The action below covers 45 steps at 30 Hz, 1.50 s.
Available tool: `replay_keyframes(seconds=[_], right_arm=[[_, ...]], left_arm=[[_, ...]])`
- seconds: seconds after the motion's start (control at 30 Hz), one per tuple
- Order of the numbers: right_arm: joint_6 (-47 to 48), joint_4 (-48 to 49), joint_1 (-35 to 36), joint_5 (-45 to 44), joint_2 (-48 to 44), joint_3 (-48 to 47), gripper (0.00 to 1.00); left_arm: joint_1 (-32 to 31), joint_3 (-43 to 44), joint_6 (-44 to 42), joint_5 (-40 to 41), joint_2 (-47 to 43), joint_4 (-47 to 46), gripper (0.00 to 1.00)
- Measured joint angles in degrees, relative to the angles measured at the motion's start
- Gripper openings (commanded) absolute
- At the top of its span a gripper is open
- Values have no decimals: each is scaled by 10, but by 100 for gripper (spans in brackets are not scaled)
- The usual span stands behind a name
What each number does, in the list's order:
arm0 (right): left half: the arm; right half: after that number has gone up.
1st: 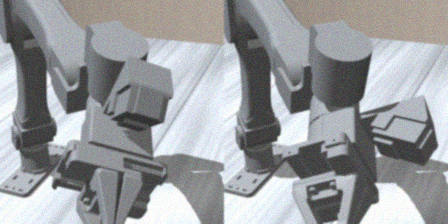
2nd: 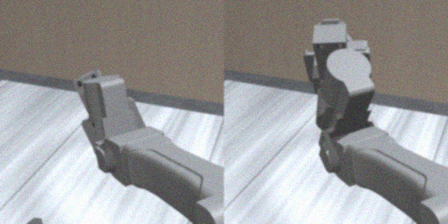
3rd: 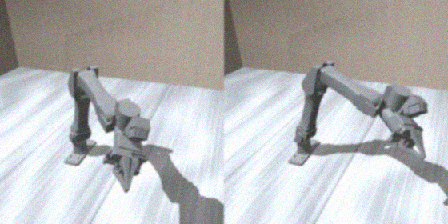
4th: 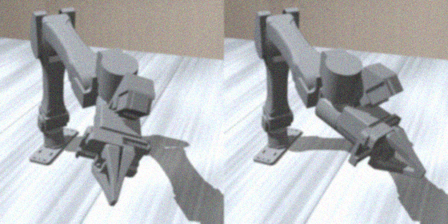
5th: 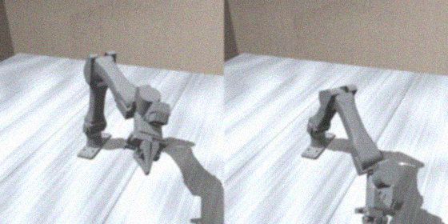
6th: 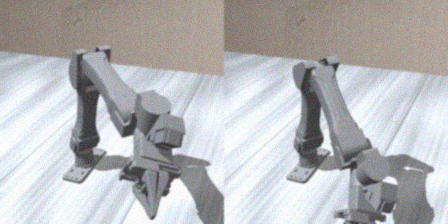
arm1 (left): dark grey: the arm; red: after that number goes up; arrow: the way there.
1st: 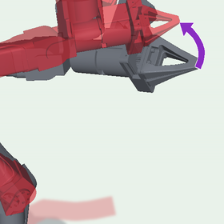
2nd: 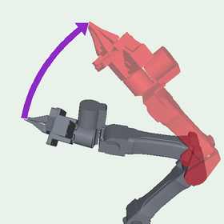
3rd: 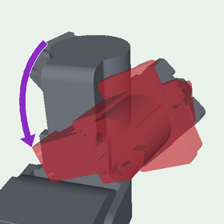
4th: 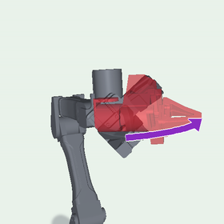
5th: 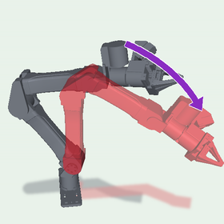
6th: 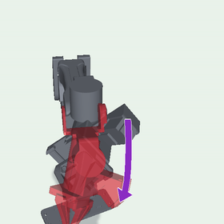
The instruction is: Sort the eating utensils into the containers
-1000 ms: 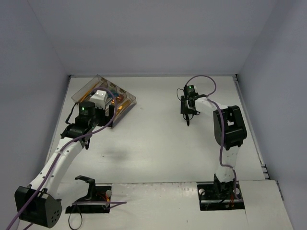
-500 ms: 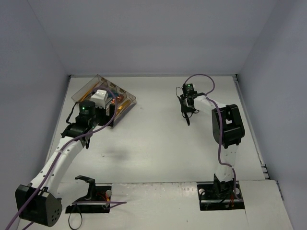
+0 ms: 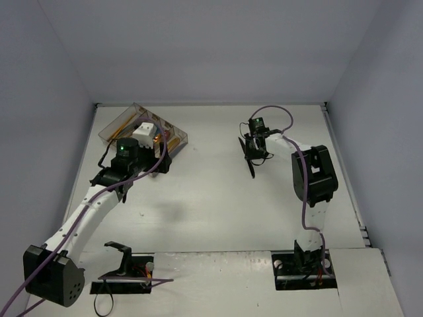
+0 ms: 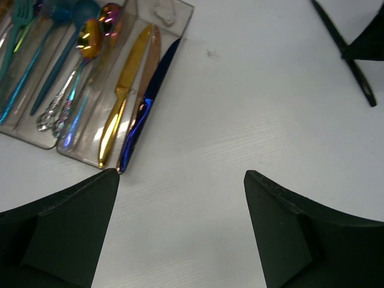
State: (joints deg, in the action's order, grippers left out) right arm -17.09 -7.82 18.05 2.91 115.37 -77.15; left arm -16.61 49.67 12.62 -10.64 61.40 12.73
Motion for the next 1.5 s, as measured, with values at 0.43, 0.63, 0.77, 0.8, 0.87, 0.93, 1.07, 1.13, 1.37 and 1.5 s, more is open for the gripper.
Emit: replay_keyframes(seconds=[0.43,0.63,0.77,0.8,0.87,0.93,1.07,1.13,1.37,1.5], right_arm=[[-127,28,78,59,-185,64,0],[-203,93,94,68,-265,118,0],[-236,115,109,70,-280,142,0],[-244,119,111,70,-283,148,0],[-257,125,115,72,-288,159,0],[-269,133,118,77,-293,166,0],[-286,150,121,81,-307,175,0],[-293,156,121,81,-316,180,0],[-306,177,121,81,-330,191,0],[-310,180,124,82,-331,198,0]], left_arm=[[-208,18,90,20,116,-107,83],[-253,69,106,36,180,-123,83],[-264,93,112,40,193,-135,83],[-265,99,113,42,196,-138,83],[-267,110,118,45,206,-145,83],[-268,116,125,49,218,-152,83],[-268,117,138,59,238,-156,78],[-269,117,144,63,246,-156,75],[-270,118,164,71,261,-156,35],[-274,125,165,71,262,-156,16]])
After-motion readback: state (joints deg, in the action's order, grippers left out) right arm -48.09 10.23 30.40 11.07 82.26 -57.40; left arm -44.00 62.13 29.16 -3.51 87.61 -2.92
